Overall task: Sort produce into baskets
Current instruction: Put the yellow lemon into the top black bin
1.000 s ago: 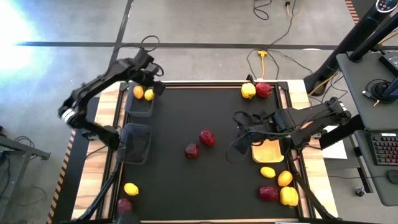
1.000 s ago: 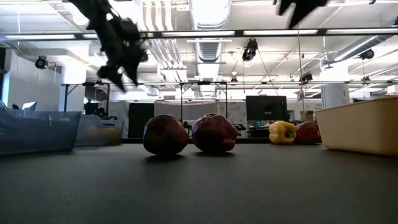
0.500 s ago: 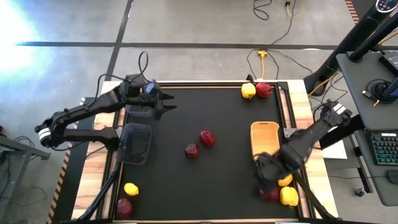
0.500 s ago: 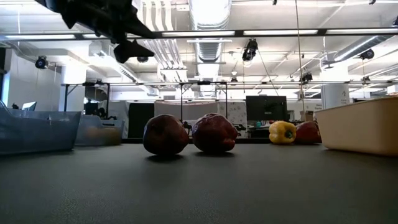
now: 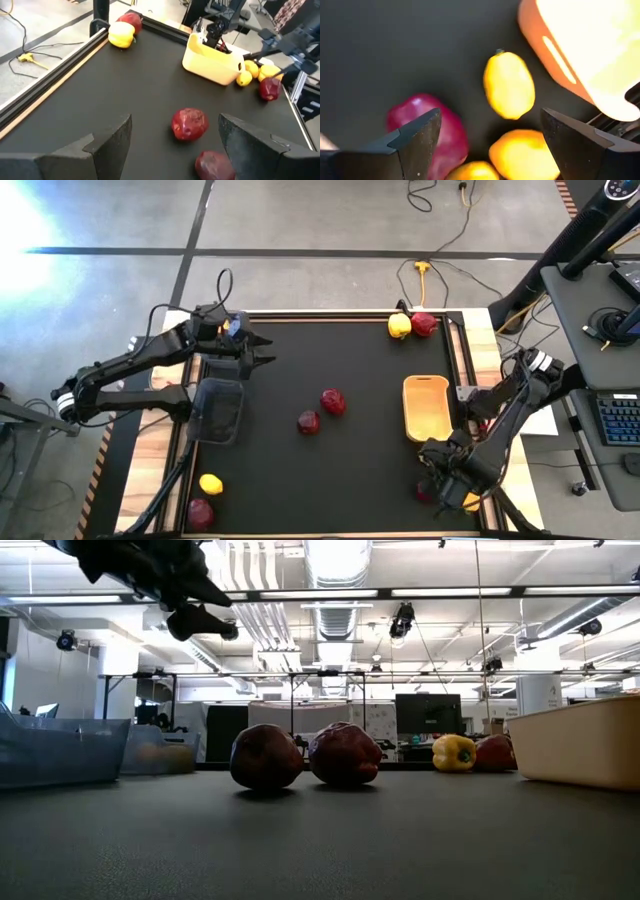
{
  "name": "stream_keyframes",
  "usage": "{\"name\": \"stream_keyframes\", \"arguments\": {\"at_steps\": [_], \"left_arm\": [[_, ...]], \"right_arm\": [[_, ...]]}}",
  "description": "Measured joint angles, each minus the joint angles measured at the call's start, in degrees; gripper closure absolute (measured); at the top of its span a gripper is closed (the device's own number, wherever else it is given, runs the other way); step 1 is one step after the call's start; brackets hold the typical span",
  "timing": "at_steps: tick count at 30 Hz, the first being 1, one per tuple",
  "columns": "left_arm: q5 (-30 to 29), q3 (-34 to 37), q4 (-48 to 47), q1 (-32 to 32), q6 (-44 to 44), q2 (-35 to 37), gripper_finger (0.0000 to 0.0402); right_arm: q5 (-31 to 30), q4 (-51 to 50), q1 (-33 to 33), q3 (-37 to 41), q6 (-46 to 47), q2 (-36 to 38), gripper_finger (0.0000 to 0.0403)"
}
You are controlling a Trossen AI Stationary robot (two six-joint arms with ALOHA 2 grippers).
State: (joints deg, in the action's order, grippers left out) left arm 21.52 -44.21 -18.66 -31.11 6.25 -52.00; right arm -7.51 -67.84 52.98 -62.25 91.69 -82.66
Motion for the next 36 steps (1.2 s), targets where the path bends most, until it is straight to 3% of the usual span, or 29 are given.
{"name": "stream_keyframes", "arguments": {"at_steps": [6, 25, 36], "left_arm": [[0.0, 0.0, -3.61, 0.0, -0.17, 1.87, 0.0123], [-0.07, -0.02, -2.96, 0.0, 3.61, 3.97, 0.0123], [-0.17, -0.09, -0.02, 0.0, 3.17, 4.1, 0.0123]], "right_arm": [[-1.09, 4.05, 0.18, 6.19, 7.73, -0.1, 0.0076], [-2.99, 14.9, 0.14, 16.02, 3.21, -0.1, 0.0081], [-0.43, 16.63, -0.28, 16.1, -1.69, -0.06, 0.0192]]}}
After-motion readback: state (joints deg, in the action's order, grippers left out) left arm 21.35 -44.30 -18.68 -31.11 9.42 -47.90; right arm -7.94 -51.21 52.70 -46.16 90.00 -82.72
